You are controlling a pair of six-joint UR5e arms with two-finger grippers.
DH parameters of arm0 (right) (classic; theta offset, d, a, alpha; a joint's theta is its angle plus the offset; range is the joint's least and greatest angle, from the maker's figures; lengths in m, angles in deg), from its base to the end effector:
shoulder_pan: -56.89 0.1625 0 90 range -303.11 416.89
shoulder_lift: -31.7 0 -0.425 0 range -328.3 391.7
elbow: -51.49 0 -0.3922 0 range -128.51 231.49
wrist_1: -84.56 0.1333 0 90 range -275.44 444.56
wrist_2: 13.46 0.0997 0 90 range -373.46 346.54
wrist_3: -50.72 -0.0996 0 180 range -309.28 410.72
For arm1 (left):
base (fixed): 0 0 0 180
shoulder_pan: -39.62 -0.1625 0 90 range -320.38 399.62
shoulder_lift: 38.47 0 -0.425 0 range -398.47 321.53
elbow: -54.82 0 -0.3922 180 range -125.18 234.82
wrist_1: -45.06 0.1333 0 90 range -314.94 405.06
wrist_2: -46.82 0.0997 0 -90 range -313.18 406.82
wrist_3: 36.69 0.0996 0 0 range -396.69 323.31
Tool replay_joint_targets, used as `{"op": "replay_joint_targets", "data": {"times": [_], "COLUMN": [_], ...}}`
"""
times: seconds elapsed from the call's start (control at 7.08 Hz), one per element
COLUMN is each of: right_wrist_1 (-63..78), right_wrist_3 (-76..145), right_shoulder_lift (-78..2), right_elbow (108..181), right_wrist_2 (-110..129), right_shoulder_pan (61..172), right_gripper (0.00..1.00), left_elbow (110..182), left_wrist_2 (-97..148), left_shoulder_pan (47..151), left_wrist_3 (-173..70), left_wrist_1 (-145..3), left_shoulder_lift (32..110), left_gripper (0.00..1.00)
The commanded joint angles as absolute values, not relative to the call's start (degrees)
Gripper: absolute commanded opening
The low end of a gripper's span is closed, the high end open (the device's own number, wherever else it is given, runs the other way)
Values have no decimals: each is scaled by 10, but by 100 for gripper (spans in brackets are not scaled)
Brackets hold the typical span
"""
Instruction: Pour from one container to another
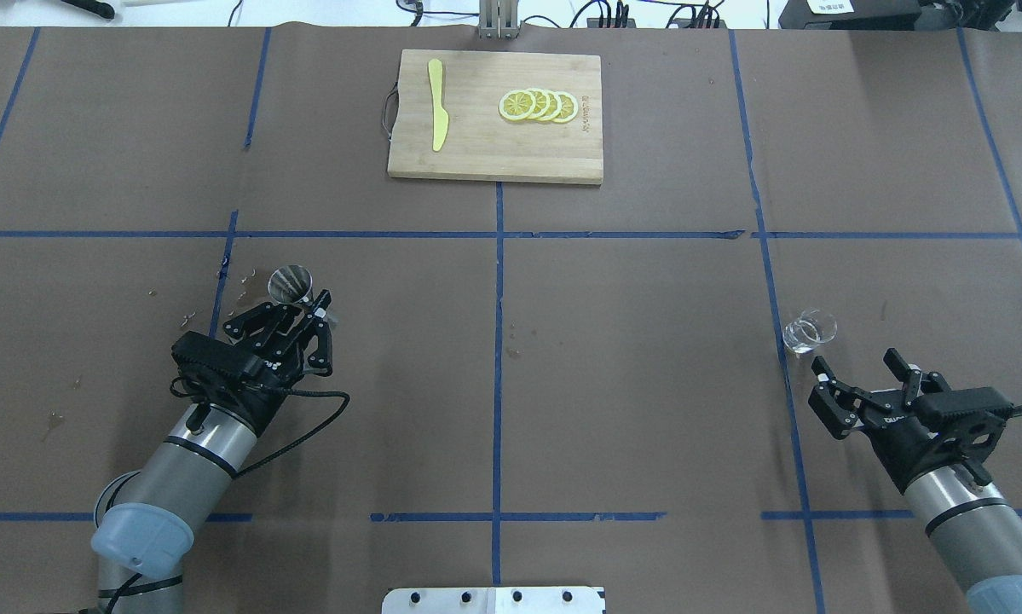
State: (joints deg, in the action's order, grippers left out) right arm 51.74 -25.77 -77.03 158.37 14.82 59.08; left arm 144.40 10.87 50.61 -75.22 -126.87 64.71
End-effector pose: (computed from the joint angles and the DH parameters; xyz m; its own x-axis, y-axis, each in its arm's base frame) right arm -0.3423 -0.2343 0.5225 0.7260 -0.0830 0.6827 -0.5885 0.4385 0.6792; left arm 0.4790 -0.3110 0.3855 0.6571 0.3402 -0.6726 0.6259 0.2510 0.7384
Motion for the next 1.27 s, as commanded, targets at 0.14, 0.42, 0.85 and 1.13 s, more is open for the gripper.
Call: {"op": "replay_joint_targets", "data": {"times": [0.14,0.42,0.85,1.13], "right_wrist_1": [520,519,519,520], "right_wrist_3": [-257,-260,-263,-256], "right_shoulder_lift": [-704,-703,-688,-653], "right_elbow": [1509,1506,1490,1434], "right_wrist_2": [103,111,150,172], "right_shoulder_pan": [580,597,628,653], "right_gripper": [100,99,99,99], "left_elbow": [1445,1446,1449,1448], "left_wrist_2": [109,109,109,110], "left_shoulder_pan": [506,506,506,506], "left_wrist_3": [-753,-753,-753,-753], "left_wrist_1": [-1269,-1269,-1269,-1270], "left_shoulder_lift": [647,647,646,645], "left_gripper": [0,0,0,0]}}
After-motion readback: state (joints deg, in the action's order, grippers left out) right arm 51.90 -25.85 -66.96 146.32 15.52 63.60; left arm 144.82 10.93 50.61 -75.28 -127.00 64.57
